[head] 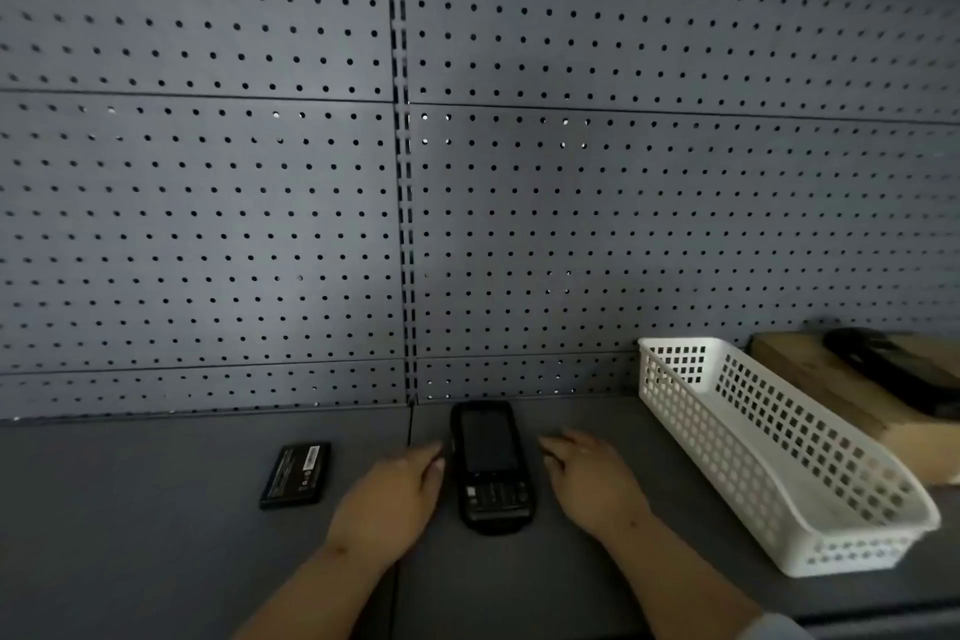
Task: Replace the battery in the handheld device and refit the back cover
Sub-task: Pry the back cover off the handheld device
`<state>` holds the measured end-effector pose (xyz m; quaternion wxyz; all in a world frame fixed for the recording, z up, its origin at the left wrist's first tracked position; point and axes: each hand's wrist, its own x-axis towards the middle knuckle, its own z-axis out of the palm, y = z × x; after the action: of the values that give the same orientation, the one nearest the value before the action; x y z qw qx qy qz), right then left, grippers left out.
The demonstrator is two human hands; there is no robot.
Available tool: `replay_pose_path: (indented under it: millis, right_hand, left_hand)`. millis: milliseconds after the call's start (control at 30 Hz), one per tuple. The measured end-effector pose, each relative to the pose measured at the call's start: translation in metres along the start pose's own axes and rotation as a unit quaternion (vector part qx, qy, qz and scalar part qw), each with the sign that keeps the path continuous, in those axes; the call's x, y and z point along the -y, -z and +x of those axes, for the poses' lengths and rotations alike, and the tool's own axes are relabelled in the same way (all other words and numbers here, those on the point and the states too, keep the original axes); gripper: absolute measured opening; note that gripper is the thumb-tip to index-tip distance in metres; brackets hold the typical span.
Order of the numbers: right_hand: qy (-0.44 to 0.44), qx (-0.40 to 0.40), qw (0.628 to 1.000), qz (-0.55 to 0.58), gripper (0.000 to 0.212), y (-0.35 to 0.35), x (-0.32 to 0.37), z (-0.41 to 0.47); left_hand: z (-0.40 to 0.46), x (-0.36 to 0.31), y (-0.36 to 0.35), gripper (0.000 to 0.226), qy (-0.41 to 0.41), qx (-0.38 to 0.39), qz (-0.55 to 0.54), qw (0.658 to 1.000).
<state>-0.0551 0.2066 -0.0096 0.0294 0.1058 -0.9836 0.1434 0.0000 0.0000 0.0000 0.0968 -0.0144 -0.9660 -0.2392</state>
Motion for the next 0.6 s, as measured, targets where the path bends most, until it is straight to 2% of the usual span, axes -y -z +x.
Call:
replay_pose_path:
  millis: [133,200,300,433,500,533,600]
  right_hand:
    - [0.068,0.028,0.992,0.101,0.034,0.005,0.007,0.001]
    - [0.051,0.055,0.981,0.181,0.034,0.005,0.008,0.005]
    - [-0.001,0.054,0.958,0.280,0.032,0.011,0.005,0.004]
    - [-0.038,0.000,0.886,0.463,0.031,0.020,0.009,-0.007]
    - [-0.030,0.005,0.841,0.540,0.037,0.023,0.014,-0.010]
    - [-0.023,0.011,0.824,0.566,0.037,0.024,0.017,-0.011]
    - [-0.007,0.032,0.800,0.599,0.034,0.026,0.023,-0.011]
  left_hand:
    - [-0.003,-0.015,0.000,0.034,0.011,0.025,-0.143,0.989]
    - [-0.006,-0.022,0.002,0.038,0.027,0.062,-0.199,0.978]
    - [-0.003,-0.026,0.003,0.046,0.033,0.107,-0.207,0.972]
    - [-0.001,-0.031,0.007,0.064,0.064,0.153,-0.247,0.955]
    - [0.001,-0.028,0.011,0.062,0.065,0.173,-0.253,0.950]
    - [0.002,-0.027,0.012,0.063,0.055,0.190,-0.240,0.950]
    - [0.006,-0.023,0.014,0.083,0.006,0.227,-0.223,0.948]
